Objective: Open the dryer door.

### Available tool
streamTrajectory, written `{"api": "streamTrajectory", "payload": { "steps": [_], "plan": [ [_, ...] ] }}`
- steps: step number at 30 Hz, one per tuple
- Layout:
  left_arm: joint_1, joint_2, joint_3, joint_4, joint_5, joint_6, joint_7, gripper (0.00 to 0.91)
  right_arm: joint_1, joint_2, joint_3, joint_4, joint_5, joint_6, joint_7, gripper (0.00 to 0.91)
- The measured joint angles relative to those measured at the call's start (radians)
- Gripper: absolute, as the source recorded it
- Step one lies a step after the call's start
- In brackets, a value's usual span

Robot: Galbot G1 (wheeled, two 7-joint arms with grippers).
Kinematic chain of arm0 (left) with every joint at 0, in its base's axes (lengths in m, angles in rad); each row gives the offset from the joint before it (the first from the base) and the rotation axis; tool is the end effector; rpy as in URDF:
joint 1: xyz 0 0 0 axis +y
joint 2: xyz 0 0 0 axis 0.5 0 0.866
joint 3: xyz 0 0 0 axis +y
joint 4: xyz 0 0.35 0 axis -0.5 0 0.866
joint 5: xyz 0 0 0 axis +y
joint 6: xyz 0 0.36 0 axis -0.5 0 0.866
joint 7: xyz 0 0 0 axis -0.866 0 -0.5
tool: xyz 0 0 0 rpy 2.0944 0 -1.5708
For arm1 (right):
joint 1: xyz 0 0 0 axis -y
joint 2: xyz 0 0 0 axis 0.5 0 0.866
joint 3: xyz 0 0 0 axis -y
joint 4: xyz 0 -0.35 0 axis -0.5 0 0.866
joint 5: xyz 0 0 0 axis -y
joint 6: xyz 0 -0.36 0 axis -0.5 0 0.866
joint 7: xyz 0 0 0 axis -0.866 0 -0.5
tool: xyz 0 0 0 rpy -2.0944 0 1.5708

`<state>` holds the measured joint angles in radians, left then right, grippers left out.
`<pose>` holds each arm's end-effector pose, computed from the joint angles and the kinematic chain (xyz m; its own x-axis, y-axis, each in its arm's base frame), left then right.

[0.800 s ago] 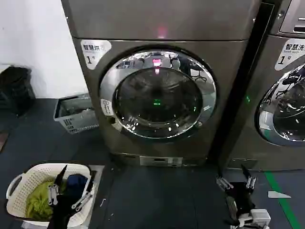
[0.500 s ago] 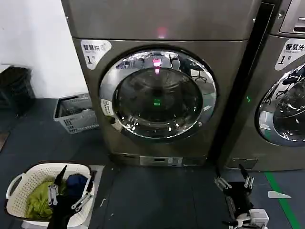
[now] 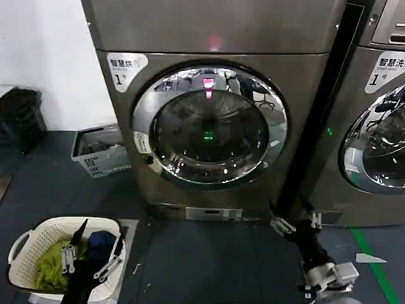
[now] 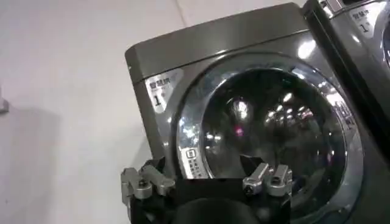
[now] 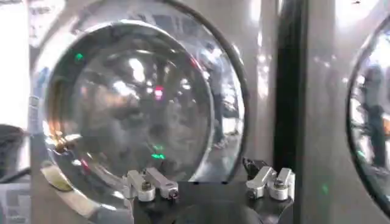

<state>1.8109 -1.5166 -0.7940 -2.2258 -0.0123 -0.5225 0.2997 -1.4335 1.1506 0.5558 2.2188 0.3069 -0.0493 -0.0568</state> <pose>0.1113 0.0832 -0.2816 -0.9138 0.2293 -0.3354 0.1167 0.9388 0.3240 0.2215 -0.0626 -0.2168 -0.9471 -0.2749 -0.1658 -0.2590 0.9595 -0.1111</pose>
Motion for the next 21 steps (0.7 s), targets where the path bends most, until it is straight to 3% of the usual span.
{"api": "streamTrajectory", "payload": {
  "steps": [10,21],
  "plan": [
    [0.027,-0.017,-0.001,-0.035,0.017,0.002,0.004,0.907,0.19,-0.092,-0.128,-0.103,0.049,0.017,0.002,0.907],
    [0.024,-0.022,-0.001,-0.031,0.022,0.002,0.007,0.907,0.353,-0.132,-0.228,-0.208,0.116,0.033,-0.053,0.907]
  ]
}}
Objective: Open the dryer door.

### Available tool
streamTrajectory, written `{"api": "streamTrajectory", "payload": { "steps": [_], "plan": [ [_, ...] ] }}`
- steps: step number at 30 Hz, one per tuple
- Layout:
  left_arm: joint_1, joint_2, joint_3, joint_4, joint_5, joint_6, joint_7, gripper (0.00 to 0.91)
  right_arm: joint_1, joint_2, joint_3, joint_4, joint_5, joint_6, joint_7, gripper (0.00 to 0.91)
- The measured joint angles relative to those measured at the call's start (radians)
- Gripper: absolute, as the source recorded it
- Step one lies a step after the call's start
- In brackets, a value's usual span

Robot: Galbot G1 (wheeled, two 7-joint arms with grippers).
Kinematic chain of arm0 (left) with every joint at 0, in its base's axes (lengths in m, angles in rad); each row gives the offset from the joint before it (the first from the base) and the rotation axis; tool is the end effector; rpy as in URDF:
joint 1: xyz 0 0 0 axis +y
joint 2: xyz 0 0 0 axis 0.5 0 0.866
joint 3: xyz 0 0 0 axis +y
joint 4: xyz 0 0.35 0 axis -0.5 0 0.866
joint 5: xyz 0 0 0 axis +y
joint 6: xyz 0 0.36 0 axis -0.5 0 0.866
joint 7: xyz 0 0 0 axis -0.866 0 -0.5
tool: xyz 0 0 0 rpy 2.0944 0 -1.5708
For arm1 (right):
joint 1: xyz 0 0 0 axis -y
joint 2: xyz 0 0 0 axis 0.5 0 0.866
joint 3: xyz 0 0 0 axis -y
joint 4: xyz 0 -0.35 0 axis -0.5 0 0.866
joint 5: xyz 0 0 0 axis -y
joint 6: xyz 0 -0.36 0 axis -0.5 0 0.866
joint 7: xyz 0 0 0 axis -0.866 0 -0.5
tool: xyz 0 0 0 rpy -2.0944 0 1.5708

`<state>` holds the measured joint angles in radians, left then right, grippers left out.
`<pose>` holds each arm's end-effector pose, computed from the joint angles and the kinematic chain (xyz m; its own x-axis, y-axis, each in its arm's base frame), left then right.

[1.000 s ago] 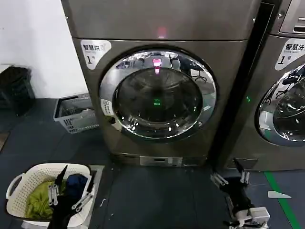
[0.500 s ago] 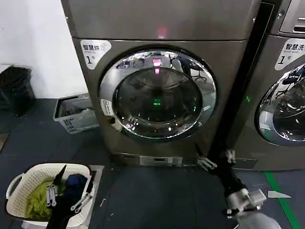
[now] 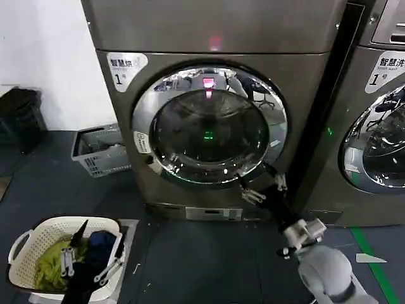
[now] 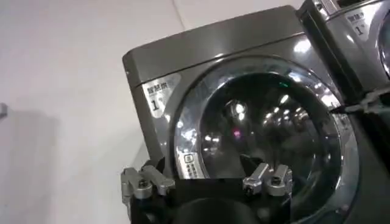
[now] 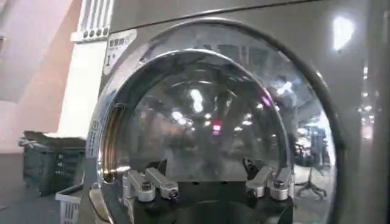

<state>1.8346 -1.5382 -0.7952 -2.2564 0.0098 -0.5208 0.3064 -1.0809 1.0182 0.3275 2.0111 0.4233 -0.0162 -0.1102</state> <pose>0.1047 0.0787 -0.2746 -0.9148 0.2322 -0.3306 0.1153 0.9343 0.3372 0.3125 -0.0492 -0.2113 -0.8558 -0.4730 -0.2097 -0.4506 0.8805 -0.1473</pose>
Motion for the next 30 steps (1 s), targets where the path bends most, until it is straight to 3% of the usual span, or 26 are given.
{"api": "streamTrajectory", "payload": {
  "steps": [30],
  "plan": [
    [0.003,-0.033,-0.001,-0.004,0.01,-0.004,0.005,0.907,0.381,0.031,-0.318,-0.24,0.064,0.01,-0.046,0.907]
  ]
}}
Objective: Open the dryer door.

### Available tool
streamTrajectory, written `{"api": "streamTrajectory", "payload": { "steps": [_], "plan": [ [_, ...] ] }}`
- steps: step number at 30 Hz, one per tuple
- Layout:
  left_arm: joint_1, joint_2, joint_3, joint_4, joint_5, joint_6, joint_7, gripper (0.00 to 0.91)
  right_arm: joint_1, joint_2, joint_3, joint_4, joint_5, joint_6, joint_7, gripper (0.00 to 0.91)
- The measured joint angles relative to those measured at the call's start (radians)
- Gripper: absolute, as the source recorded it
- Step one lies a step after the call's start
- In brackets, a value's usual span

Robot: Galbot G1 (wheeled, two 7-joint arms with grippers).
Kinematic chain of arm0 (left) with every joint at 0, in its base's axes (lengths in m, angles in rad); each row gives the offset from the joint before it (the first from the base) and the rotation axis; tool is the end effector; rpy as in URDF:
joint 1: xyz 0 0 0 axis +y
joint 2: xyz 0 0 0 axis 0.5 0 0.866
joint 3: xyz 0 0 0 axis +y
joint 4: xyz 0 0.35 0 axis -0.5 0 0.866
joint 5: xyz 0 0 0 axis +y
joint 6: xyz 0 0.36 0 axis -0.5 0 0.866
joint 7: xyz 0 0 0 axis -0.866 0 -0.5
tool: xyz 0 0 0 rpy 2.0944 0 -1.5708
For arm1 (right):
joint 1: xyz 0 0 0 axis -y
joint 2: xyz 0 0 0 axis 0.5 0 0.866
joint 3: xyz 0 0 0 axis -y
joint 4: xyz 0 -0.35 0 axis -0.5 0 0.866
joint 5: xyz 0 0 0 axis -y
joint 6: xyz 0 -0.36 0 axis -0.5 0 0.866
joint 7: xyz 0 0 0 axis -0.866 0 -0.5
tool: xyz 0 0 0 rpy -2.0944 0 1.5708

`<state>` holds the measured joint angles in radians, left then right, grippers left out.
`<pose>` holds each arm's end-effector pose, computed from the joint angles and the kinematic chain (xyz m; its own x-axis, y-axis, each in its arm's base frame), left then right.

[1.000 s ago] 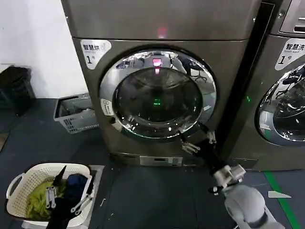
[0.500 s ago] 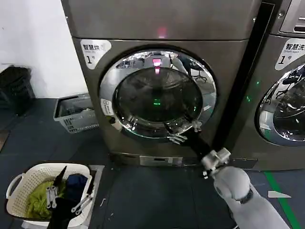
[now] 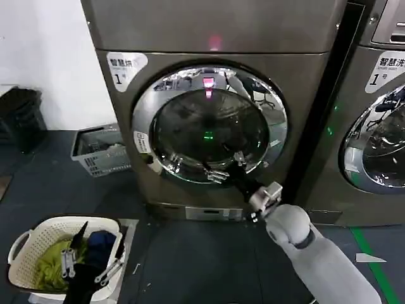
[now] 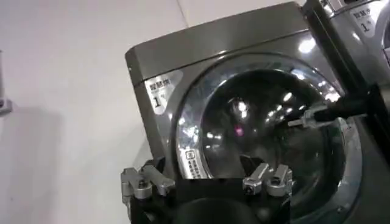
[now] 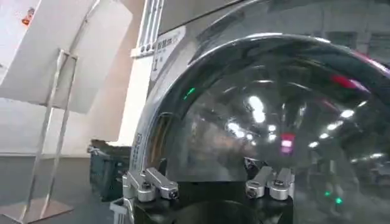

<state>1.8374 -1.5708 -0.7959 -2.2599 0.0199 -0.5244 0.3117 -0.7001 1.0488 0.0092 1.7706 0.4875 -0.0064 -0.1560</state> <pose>0.1023 0.0747 -0.2754 -0.9183 0.2139 -0.3332 0.0995 0.9392 0.3286 0.4004 0.0116 -0.2040 -0.7400 -0.6436 -0.1953 -0.6200 0.7653 -0.1728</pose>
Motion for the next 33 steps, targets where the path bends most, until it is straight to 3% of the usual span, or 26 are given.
{"api": "streamTrajectory", "payload": {
  "steps": [33],
  "plan": [
    [0.001,-0.02,-0.003,-0.002,0.005,0.001,0.002,0.907,0.173,0.107,-0.156,-0.183,0.01,-0.008,-0.021,0.907]
  ]
}}
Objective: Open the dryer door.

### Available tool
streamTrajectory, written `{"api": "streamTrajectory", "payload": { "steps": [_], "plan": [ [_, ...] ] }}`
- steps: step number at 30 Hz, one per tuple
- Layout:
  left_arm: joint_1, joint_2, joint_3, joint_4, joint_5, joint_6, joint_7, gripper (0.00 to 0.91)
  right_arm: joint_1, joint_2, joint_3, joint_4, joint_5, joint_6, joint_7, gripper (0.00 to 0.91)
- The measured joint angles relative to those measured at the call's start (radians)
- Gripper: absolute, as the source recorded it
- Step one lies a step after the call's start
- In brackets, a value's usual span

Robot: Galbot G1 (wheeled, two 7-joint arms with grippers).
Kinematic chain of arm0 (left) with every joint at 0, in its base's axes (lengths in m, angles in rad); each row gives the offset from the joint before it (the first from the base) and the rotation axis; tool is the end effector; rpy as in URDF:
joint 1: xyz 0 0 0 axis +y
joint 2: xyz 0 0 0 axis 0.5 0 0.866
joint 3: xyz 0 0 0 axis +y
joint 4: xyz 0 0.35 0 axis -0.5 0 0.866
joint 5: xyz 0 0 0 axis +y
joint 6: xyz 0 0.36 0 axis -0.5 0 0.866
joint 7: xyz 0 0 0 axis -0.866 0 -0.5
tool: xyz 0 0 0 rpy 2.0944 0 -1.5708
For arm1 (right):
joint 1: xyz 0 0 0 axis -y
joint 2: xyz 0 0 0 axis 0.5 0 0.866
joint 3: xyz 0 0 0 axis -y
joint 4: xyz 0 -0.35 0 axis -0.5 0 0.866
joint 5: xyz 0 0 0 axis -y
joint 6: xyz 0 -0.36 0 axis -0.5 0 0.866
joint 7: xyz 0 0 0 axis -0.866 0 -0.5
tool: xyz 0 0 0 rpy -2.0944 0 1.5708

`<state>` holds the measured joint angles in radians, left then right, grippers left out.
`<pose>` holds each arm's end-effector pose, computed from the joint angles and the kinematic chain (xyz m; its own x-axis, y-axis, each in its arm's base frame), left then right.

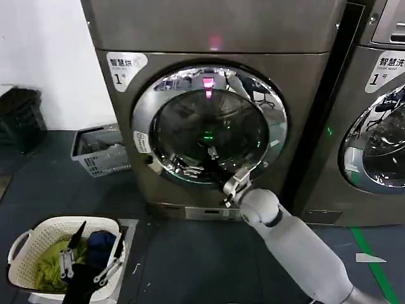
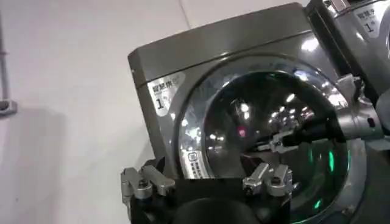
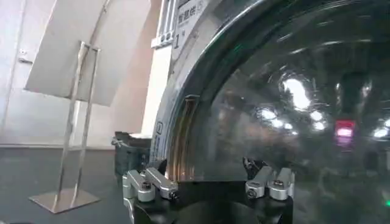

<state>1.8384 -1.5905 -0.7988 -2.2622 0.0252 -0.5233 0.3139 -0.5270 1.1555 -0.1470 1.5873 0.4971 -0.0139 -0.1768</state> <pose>0.1009 0.0730 -0.2755 -0.9216 0.1996 -0.3329 0.0874 0.9423 0.3232 0.4460 0.0659 -0.2113 -0.6891 -0.7100 -0.1449 -0.6910 0.7041 -0.1634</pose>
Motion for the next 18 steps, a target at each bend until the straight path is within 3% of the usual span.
{"api": "streamTrajectory", "payload": {
  "steps": [18],
  "plan": [
    [-0.003,-0.003,0.003,0.007,-0.002,0.003,0.001,0.907,0.075,0.07,-0.066,-0.089,-0.002,-0.001,-0.01,0.907]
  ]
}}
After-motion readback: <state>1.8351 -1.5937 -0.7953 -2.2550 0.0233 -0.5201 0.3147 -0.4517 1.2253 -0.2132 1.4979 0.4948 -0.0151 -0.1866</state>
